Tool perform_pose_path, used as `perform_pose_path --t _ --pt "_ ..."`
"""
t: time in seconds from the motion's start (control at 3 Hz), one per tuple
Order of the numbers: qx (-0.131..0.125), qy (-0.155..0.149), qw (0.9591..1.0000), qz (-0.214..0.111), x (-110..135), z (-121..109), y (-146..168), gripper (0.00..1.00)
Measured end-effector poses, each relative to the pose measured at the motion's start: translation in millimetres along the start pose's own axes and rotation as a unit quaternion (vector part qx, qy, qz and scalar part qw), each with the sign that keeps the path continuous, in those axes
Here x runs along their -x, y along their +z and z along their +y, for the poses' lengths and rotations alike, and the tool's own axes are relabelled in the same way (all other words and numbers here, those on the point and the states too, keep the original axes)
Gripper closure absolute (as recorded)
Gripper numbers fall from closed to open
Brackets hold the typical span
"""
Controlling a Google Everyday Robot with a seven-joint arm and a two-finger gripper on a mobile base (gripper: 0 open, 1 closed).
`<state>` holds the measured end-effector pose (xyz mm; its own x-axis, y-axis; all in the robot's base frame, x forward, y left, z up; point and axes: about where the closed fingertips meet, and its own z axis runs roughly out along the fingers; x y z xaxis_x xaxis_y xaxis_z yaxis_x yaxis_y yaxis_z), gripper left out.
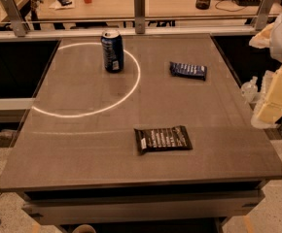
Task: Move rxbar blueberry near pepsi can
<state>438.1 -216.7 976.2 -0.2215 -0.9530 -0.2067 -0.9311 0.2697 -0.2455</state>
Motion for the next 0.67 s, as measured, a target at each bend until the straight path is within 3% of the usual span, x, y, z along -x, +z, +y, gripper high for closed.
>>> perform_pose_path --t 0.33,0.67 --pt "-0.010 -0.007 0.9999 -0.005 3 -5 -3 0.00" --pt "-0.017 -0.013 0.9992 -0.033 5 -32 -1 0.00"
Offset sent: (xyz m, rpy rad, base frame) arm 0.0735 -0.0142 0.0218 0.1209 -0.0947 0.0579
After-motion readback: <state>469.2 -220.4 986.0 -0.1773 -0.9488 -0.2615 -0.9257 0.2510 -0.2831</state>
